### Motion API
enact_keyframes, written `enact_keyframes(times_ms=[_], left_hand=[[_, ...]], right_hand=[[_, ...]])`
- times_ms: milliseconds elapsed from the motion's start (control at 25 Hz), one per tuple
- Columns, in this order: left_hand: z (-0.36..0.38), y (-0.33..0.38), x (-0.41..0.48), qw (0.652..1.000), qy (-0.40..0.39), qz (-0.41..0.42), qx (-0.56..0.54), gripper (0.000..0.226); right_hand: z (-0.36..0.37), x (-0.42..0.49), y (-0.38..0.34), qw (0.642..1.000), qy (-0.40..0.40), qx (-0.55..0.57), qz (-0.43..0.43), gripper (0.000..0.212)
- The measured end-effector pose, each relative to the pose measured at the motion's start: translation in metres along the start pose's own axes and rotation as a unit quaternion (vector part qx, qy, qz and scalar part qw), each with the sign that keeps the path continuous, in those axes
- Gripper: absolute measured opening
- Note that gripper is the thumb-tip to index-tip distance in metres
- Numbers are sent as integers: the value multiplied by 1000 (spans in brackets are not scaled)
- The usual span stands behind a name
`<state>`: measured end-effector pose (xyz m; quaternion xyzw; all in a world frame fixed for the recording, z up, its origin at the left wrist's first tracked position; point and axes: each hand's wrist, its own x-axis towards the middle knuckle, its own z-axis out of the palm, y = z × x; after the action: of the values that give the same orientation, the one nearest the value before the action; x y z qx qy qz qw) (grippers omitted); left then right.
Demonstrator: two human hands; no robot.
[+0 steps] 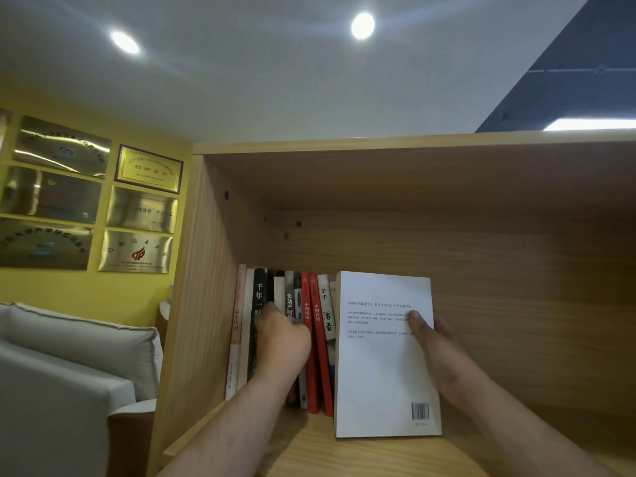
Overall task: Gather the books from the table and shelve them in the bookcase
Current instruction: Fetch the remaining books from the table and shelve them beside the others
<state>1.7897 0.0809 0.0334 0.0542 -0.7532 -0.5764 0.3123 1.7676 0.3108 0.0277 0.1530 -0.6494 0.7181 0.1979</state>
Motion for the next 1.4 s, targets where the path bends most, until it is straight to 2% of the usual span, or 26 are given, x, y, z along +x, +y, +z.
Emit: enact_keyframes(times_ms=[160, 240, 360, 440, 520, 560, 640, 760, 840, 920, 1000, 1080, 1200, 1320, 1400], left_hand=[[-2, 2, -2, 998, 8, -43, -54, 52], [-3, -1, -5, 998, 33, -29, -50, 45], [-7, -11, -6, 998, 36, 26, -41, 23], [-10, -13, -9, 997, 35, 34, -66, 23], [-15, -11, -16, 993, 32, 36, -105, 12], [-17, -12, -17, 992, 25, 37, -119, 7], [-20, -12, -21, 990, 9, 52, -130, 12], [-23, -12, -23, 989, -8, 60, -132, 12], [-24, -13, -23, 989, -21, 60, -130, 17], [-23, -13, -24, 990, -35, 69, -121, 23], [-22, -14, -25, 990, -37, 69, -120, 26], [-20, -16, -24, 989, -43, 67, -127, 24], [-22, -18, -22, 986, -56, 69, -144, 27], [-22, -18, -21, 983, -65, 74, -154, 27], [-20, -19, -19, 983, -58, 66, -159, 26]], right_hand=[[-2, -6, -4, 999, 8, 23, 21, 24], [-9, -8, -12, 998, 22, 46, 30, 25], [-30, -14, -28, 993, 70, 84, 48, 25], [-49, -19, -41, 987, 99, 114, 50, 37], [-65, -26, -54, 980, 138, 139, 27, 41], [-72, -28, -60, 977, 164, 137, 8, 39], [-76, -35, -68, 975, 201, 88, -31, 32], [-47, -43, -59, 975, 215, -35, -41, 28], [-20, -45, -42, 976, 187, -104, -36, 34], [1, -43, -25, 979, 156, -125, -34, 41], [19, -42, -21, 983, 112, -145, -29, 31], [32, -40, -22, 989, 35, -144, -1, 24], [31, -33, -7, 984, -55, -152, 79, 50], [23, -34, 10, 947, -137, -231, 177, 86], [25, -33, 16, 940, -146, -260, 166, 92]])
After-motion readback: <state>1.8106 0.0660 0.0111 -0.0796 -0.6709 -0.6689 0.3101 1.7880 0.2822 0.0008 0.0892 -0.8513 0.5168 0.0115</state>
